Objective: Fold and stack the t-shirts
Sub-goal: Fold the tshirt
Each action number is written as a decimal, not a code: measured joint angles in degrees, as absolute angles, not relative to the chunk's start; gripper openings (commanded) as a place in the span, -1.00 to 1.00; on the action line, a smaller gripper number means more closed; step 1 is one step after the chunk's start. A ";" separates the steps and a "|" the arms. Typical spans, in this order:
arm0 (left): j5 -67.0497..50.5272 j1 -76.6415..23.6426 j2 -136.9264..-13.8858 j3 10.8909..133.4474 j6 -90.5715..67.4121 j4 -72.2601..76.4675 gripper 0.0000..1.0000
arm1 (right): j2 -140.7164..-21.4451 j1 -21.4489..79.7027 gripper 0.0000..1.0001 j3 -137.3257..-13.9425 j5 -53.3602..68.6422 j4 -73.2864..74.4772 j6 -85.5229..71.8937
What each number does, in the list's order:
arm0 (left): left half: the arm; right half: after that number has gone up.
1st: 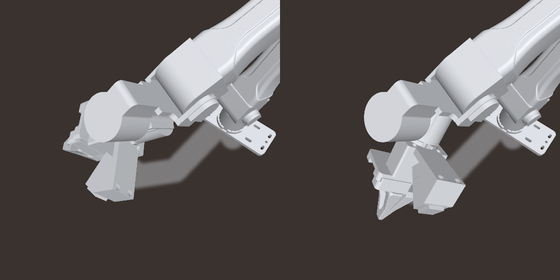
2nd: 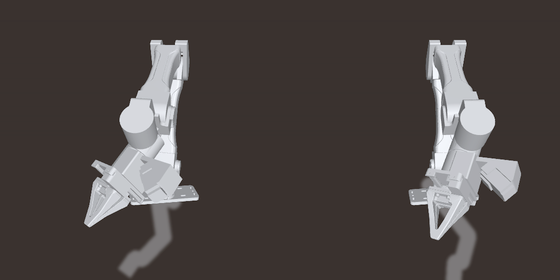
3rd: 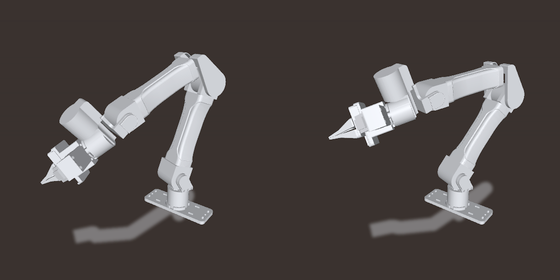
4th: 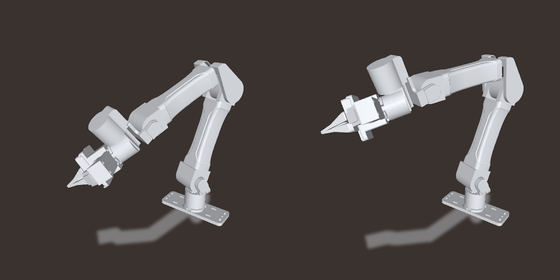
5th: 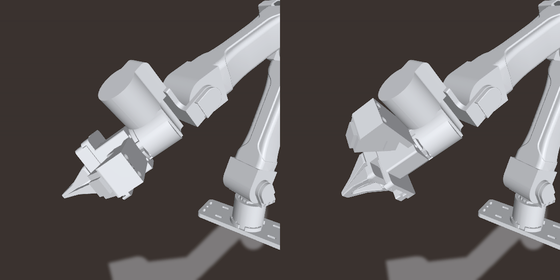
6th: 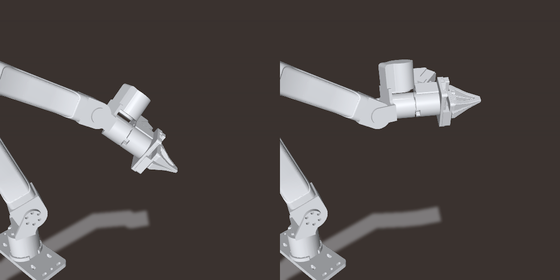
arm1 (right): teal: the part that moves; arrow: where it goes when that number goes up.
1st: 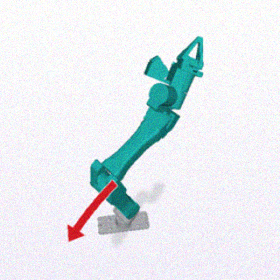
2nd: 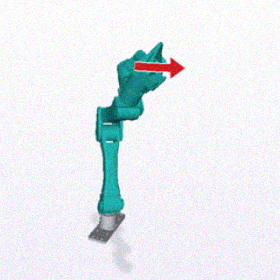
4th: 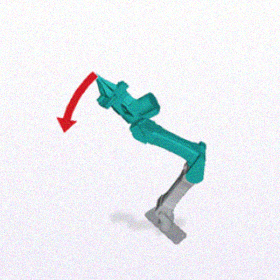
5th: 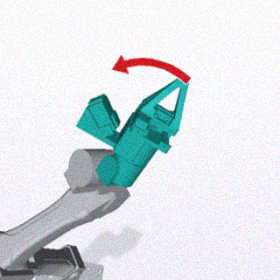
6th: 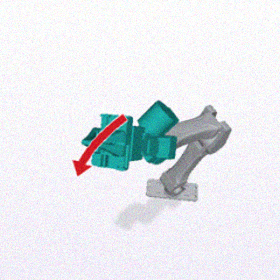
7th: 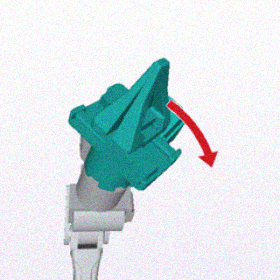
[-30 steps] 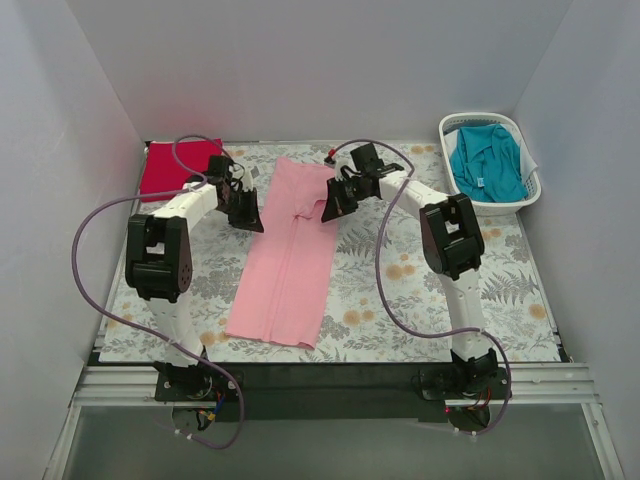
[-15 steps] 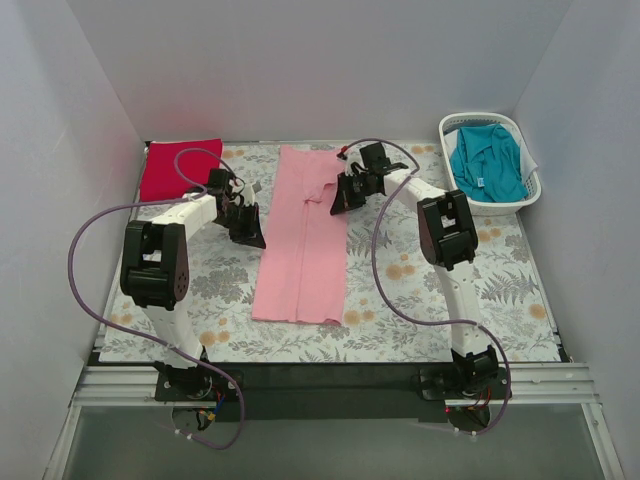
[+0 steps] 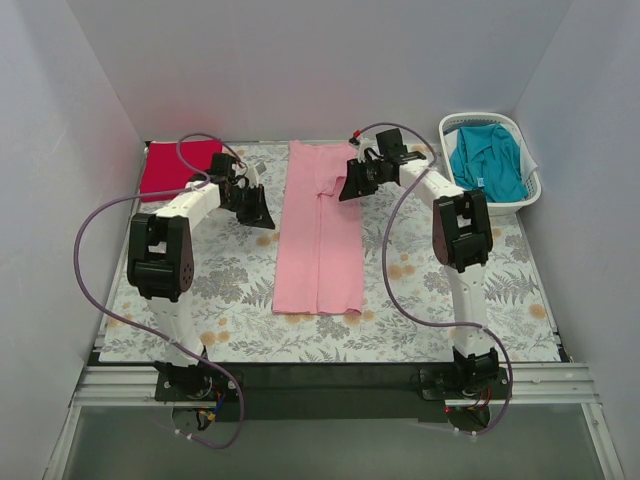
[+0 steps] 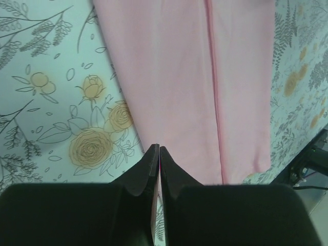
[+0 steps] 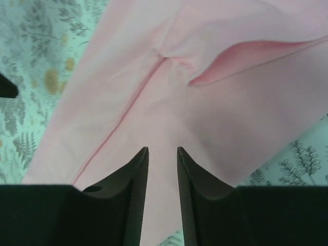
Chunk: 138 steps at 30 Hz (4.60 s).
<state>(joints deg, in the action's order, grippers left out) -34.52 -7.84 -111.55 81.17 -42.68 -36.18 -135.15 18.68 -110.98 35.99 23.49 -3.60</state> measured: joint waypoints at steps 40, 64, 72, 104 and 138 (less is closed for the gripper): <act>-50.50 -15.77 -65.41 39.00 15.11 -36.16 0.31 | -77.03 49.15 -0.06 -46.41 19.62 25.08 51.99; -46.70 -19.29 -67.66 35.99 19.97 -34.50 0.06 | -83.64 51.62 -0.97 -38.83 17.19 9.82 49.91; -45.06 -21.65 -67.83 33.87 23.20 -33.36 -0.03 | -83.61 51.83 -0.97 -38.92 16.14 9.30 49.17; -37.56 -29.74 -72.29 27.00 27.35 -19.11 -0.80 | -82.87 51.81 -0.97 -39.86 15.35 13.78 45.28; -36.40 -23.00 -74.85 44.56 17.96 -24.77 -1.00 | -81.82 44.25 -0.97 -55.13 14.87 29.28 50.15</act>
